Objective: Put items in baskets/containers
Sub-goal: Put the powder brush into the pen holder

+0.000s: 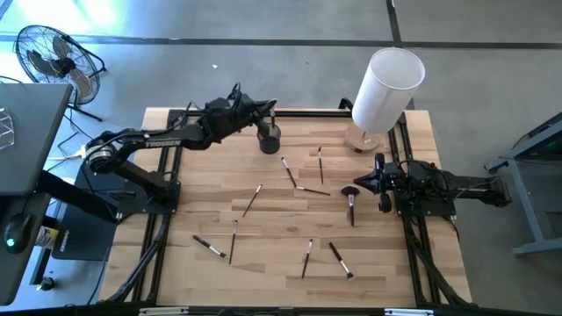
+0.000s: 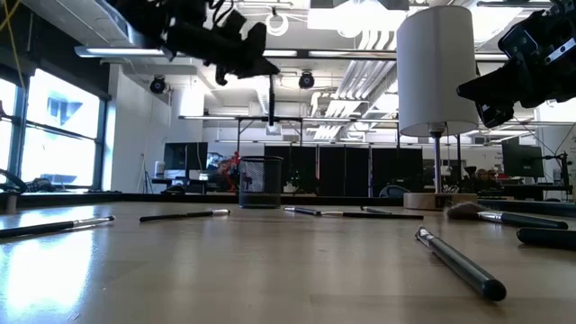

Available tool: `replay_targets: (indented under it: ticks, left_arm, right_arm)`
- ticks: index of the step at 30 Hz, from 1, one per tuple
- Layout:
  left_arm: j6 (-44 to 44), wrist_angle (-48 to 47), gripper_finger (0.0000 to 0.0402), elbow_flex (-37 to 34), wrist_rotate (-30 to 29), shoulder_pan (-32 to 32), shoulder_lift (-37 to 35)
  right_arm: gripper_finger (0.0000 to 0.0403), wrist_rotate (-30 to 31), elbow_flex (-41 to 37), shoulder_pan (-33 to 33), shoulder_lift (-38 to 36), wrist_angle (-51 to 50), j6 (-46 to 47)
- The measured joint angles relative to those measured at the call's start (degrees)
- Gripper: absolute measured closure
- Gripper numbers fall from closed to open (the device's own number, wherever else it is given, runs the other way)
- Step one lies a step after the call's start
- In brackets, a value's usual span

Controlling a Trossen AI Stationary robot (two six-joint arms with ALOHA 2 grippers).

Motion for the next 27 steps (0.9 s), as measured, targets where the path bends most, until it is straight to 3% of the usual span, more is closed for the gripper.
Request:
replay_targets:
  ticks: [7, 12, 19, 27]
  left_arm:
    - [1.3, 16.1, 0.0401, -11.7, -1.0, 0.9, 0.6]
    - [1.7, 24.5, 0.0401, -14.6, -0.9, 0.8, 5.2]
    - [0.0, 24.0, 0.0394, -14.6, -0.9, 0.8, 9.9]
    - [-0.1, 23.2, 0.0341, -14.6, -1.0, 0.8, 10.0]
  right_arm:
    - [0.0398, 0.0, 0.0, 0.0, 0.0, 0.0, 0.0]
    - [0.0398, 0.0, 0.0, 0.0, 0.0, 0.0, 0.0]
    - [0.0398, 0.0, 0.0, 0.0, 0.0, 0.0, 0.0]
    - [0.0398, 0.0, 0.0, 0.0, 0.0, 0.0, 0.0]
